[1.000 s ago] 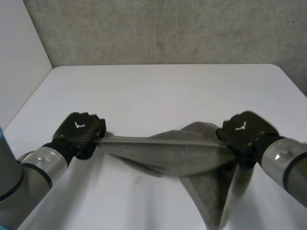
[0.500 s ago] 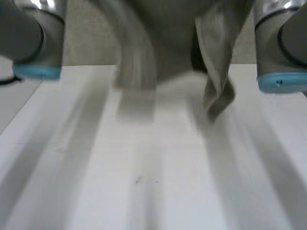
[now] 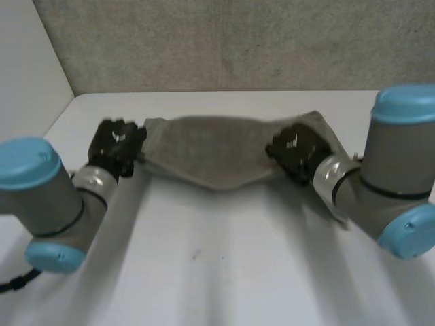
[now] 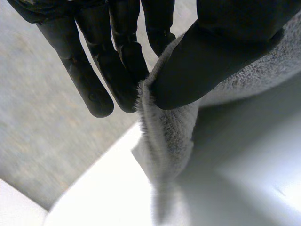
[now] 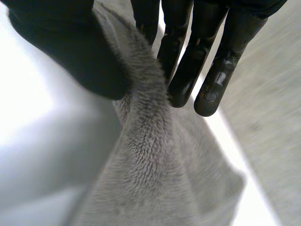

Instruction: Fold the laundry

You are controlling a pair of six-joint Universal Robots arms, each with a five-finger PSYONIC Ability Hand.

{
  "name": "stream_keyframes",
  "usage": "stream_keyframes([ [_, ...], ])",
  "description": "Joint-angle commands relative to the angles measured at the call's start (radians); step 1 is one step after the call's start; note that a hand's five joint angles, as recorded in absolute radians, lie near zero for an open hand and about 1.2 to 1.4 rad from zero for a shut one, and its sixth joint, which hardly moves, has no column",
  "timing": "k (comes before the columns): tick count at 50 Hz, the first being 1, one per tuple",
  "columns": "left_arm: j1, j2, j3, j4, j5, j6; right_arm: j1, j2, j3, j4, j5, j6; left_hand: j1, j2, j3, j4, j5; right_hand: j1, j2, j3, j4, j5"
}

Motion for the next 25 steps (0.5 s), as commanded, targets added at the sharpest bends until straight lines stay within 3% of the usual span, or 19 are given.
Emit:
stream_keyframes([
  [1,0.007,0.017,-0.161,0.049,0.018,0.003,-0.051,0.099,0.114,-0.007,0.06,0.112,0.192,0.179,0.18,0.178,0.18,-0.389,-0.599,-0.608,-0.613,-0.584],
  [5,0.008,0.045,-0.167,0.049,0.021,0.002,-0.08,0.085,0.169,-0.061,0.089,0.279,0.192,0.179,0.18,0.178,0.18,-0.53,-0.74,-0.749,-0.753,-0.725],
  [7,0.013,0.055,-0.167,0.049,0.021,0.002,-0.13,0.015,0.265,-0.136,0.118,0.488,0.192,0.179,0.18,0.178,0.18,-0.559,-0.769,-0.778,-0.783,-0.755],
  [10,0.025,0.072,-0.17,0.047,0.021,0.002,-0.188,-0.062,0.359,-0.194,0.103,0.593,0.192,0.179,0.18,0.178,0.18,-0.559,-0.769,-0.778,-0.783,-0.755],
  [18,0.03,0.103,-0.189,0.047,0.023,0.002,-0.245,-0.122,0.467,-0.227,0.025,0.555,0.192,0.179,0.18,0.178,0.18,-0.556,-0.766,-0.775,-0.78,-0.752],
  [23,0.042,0.134,-0.19,0.047,0.023,0.002,-0.348,-0.168,0.514,-0.199,-0.041,0.406,0.192,0.179,0.18,0.178,0.18,-0.533,-0.743,-0.752,-0.756,-0.728],
  [25,0.056,0.138,-0.193,0.044,0.024,0.0,-0.402,-0.173,0.534,-0.158,-0.076,0.283,0.192,0.179,0.18,0.178,0.18,-0.513,-0.722,-0.731,-0.736,-0.708],
])
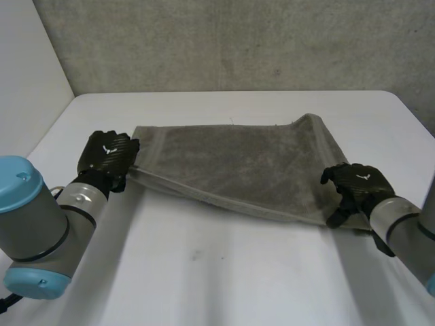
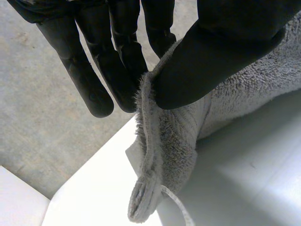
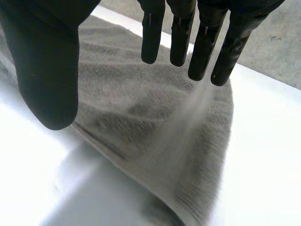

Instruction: Fold the laundry

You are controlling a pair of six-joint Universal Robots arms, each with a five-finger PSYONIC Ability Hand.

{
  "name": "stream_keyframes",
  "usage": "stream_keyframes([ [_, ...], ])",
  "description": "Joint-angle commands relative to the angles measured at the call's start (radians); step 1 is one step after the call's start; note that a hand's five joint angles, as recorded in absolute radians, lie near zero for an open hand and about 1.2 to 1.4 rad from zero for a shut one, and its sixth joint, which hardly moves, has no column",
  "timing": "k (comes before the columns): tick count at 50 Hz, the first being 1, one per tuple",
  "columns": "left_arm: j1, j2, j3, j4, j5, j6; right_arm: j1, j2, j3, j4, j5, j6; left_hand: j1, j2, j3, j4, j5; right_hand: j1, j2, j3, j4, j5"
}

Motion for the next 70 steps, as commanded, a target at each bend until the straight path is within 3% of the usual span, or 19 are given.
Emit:
stream_keyframes([
  [1,0.023,0.026,-0.007,-0.003,0.001,-0.002,-0.125,-0.033,0.053,0.068,-0.093,-0.253,0.192,0.179,0.18,0.178,0.18,0.072,0.022,0.035,0.051,0.058],
  [29,0.043,0.027,-0.01,-0.006,0.001,-0.005,-0.14,0.08,0.073,-0.093,-0.108,-0.227,0.192,0.179,0.18,0.178,0.18,0.33,0.281,0.294,0.309,0.316],
  [34,0.044,0.027,-0.01,-0.006,0.001,-0.005,-0.143,0.083,0.072,-0.143,-0.103,-0.227,0.192,0.179,0.18,0.178,0.18,0.627,0.577,0.59,0.605,0.613],
  [36,0.047,0.027,-0.008,-0.006,0.001,-0.005,-0.148,0.082,0.066,-0.169,-0.081,-0.226,0.192,0.179,0.18,0.178,0.18,1.008,0.959,0.972,0.987,0.994],
  [45,0.047,0.03,-0.008,-0.009,0.001,-0.003,-0.173,0.046,0.078,-0.218,0.019,-0.172,0.192,0.179,0.18,0.178,0.18,1.01,0.961,0.974,0.989,0.996],
  [48,0.046,0.056,-0.01,-0.014,0.001,0.0,-0.179,-0.053,0.079,-0.215,0.027,-0.158,0.192,0.179,0.18,0.178,0.18,1.01,0.961,0.974,0.989,0.996],
  [53,0.046,0.171,0.003,-0.043,0.003,0.002,-0.18,-0.219,0.055,-0.128,0.016,-0.155,0.192,0.179,0.18,0.178,0.18,1.01,0.961,0.974,0.989,0.996],
  [58,0.044,0.329,0.084,-0.164,0.04,0.014,-0.176,-0.444,-0.124,0.083,-0.024,-0.175,0.192,0.179,0.18,0.178,0.18,1.01,0.961,0.974,0.989,0.996],
  [60,0.046,0.424,0.18,-0.318,0.084,0.026,-0.176,-0.472,-0.204,0.164,-0.034,-0.187,0.192,0.179,0.18,0.178,0.18,1.01,0.961,0.974,0.989,0.996],
  [61,0.046,0.424,0.181,-0.319,0.084,0.026,-0.176,-0.472,-0.204,0.165,-0.034,-0.187,0.192,0.179,0.18,0.178,0.18,1.01,0.961,0.974,0.989,0.996],
  [63,0.046,0.482,0.295,-0.459,0.121,0.026,-0.176,-0.478,-0.365,0.33,-0.057,-0.206,0.192,0.179,0.18,0.178,0.18,1.01,0.961,0.974,0.989,0.996],
  [70,0.05,0.469,0.423,-0.657,0.132,0.031,-0.169,-0.399,-0.561,0.614,-0.102,-0.357,0.192,0.179,0.18,0.178,0.18,1.01,0.961,0.974,0.989,0.996],
])
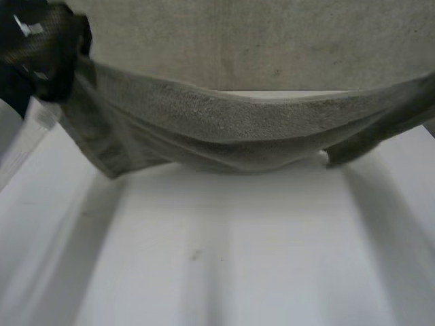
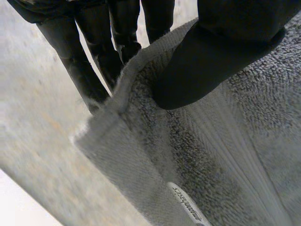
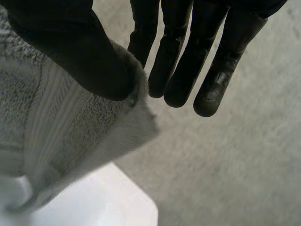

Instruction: Fold the laundry

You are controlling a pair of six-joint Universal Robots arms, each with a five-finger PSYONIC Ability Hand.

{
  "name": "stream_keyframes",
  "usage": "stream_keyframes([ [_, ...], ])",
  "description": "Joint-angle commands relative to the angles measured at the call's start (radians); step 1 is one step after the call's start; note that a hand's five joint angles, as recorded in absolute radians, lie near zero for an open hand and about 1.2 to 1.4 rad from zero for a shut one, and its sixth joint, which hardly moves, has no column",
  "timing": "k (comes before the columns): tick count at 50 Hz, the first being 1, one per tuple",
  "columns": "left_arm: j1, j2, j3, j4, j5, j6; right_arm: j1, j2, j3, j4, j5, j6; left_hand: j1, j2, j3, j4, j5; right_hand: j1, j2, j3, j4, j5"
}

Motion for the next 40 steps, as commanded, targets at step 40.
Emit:
stream_keyframes([
  [40,0.063,-0.475,0.464,0.111,-0.14,-0.206,0.231,0.482,-0.416,-0.388,0.195,-0.235,0.192,0.179,0.18,0.178,0.179,0.422,0.217,0.212,0.203,0.241],
])
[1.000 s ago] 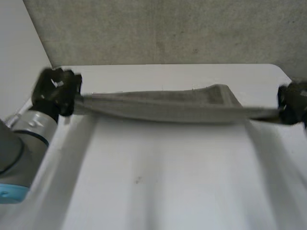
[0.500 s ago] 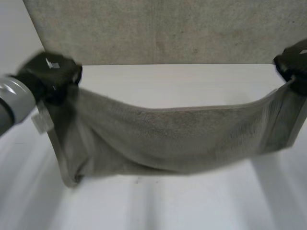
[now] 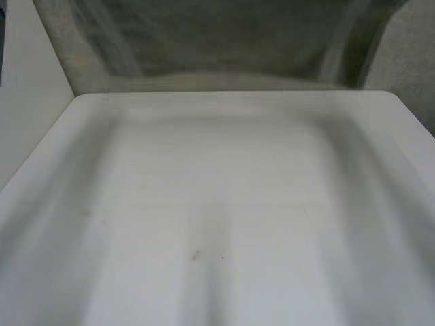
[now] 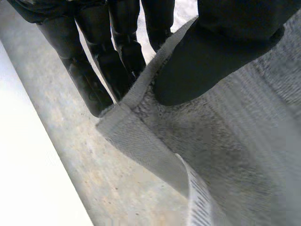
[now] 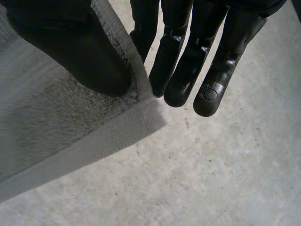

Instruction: Fold the laundry

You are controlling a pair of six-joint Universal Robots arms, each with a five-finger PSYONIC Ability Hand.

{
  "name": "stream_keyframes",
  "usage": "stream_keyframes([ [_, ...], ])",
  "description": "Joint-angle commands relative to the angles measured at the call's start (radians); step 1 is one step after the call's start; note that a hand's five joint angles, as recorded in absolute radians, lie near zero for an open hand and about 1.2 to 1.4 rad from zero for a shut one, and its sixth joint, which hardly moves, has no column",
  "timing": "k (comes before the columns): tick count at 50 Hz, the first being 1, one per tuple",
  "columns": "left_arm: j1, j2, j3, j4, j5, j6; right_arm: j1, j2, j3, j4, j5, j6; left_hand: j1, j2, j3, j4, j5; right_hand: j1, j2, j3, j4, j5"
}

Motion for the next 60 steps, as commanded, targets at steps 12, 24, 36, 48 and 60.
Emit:
stream_keyframes([
  [12,0.044,-0.038,-0.797,0.251,0.133,0.003,-0.026,0.061,0.6,0.114,-0.285,0.005,0.192,0.179,0.179,0.178,0.179,0.422,0.217,0.212,0.203,0.236],
  [24,0.138,0.124,-1.081,0.072,0.133,0.319,-0.069,-0.101,0.789,0.455,-0.23,-0.164,0.192,0.179,0.179,0.178,0.179,0.422,0.217,0.212,0.203,0.236],
  [36,0.216,0.465,-1.063,-0.422,0.276,0.497,-0.141,-0.309,0.764,0.74,-0.276,-0.271,0.192,0.179,0.179,0.178,0.179,0.422,0.217,0.212,0.203,0.236],
  [48,0.096,-0.036,-0.806,-0.071,0.244,0.411,0.003,0.103,0.568,0.369,-0.132,-0.133,0.192,0.179,0.179,0.178,0.179,0.422,0.217,0.212,0.203,0.236],
  [60,-0.007,-0.378,-0.455,0.122,0.104,0.383,0.049,0.397,0.359,-0.013,-0.013,-0.138,0.192,0.179,0.179,0.178,0.179,0.422,0.217,0.212,0.203,0.236],
])
